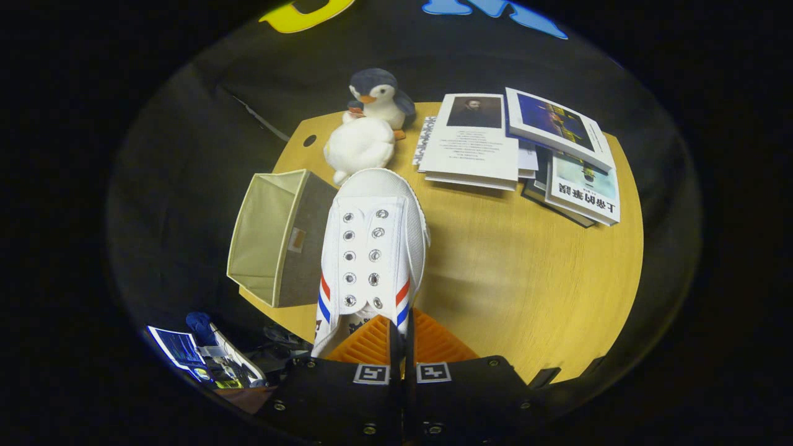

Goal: Open the storage box then place both shoes into the box .Put the left shoe in first, then the right shoe, with the right side of both shoes facing outward in a uniform manner.

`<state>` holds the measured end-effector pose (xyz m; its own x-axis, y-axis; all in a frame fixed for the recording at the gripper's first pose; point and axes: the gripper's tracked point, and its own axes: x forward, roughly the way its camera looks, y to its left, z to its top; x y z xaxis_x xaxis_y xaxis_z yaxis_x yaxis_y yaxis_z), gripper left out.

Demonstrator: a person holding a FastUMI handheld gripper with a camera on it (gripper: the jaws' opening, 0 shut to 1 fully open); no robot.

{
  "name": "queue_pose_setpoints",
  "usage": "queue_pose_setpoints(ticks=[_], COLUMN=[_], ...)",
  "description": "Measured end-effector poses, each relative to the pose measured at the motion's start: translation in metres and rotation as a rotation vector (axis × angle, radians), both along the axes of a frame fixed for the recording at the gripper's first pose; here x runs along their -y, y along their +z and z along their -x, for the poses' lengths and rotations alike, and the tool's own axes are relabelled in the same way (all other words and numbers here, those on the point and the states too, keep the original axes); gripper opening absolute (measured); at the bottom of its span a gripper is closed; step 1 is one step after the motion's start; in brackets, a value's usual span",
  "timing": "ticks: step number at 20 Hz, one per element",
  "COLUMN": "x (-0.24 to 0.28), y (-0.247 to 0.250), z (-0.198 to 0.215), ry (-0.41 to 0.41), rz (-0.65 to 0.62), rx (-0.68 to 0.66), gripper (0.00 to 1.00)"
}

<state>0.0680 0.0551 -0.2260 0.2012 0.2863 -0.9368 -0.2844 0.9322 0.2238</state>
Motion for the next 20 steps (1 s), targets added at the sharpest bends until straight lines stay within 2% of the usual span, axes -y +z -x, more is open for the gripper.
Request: queue_pose_setpoints(ticks=[10, 20], x=[-0.094, -0.173], y=[0.024, 0.015], z=[-0.015, -0.021], ry=[0.139, 0.242], rz=[-0.027, -0.013], rx=[0.023, 0.011], gripper=[0.02, 0.02])
